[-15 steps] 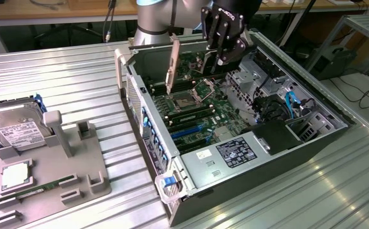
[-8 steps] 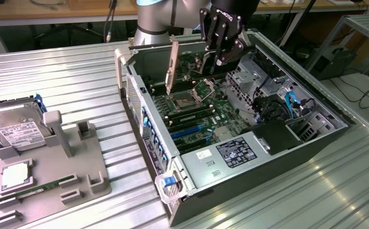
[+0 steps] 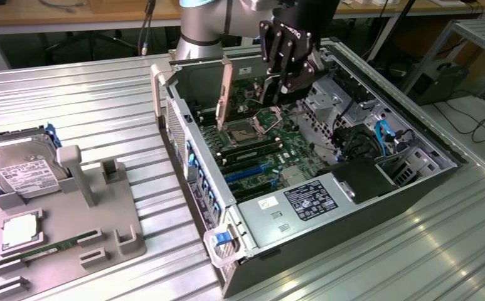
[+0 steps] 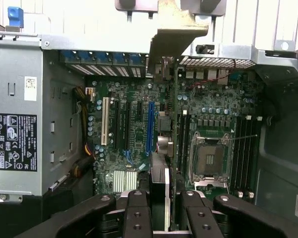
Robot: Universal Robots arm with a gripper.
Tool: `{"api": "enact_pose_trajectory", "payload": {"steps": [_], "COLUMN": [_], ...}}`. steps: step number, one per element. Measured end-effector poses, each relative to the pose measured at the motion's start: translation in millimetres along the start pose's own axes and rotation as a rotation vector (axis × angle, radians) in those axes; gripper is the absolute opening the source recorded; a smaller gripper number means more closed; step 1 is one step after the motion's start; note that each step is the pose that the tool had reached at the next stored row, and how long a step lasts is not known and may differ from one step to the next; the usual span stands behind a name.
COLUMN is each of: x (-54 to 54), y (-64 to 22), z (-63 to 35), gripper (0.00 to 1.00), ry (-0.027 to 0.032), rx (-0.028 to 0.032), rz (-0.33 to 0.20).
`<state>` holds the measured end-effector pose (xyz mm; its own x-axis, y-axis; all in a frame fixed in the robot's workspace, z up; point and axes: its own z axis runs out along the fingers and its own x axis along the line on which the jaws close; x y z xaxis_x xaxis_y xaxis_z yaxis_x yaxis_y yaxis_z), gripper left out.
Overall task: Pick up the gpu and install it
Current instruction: 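Insert the gpu into the slot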
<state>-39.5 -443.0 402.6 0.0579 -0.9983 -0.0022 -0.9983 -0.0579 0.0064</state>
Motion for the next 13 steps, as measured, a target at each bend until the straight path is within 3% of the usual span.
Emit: {"api": "enact_pose_trajectory", "payload": {"steps": [13], "x": [0.3], "y": [-0.1], "z": [10.5], "gripper": [0.28], "ry": [-0.0013], "rx": [0.0000], "rz": [-0.001]}}
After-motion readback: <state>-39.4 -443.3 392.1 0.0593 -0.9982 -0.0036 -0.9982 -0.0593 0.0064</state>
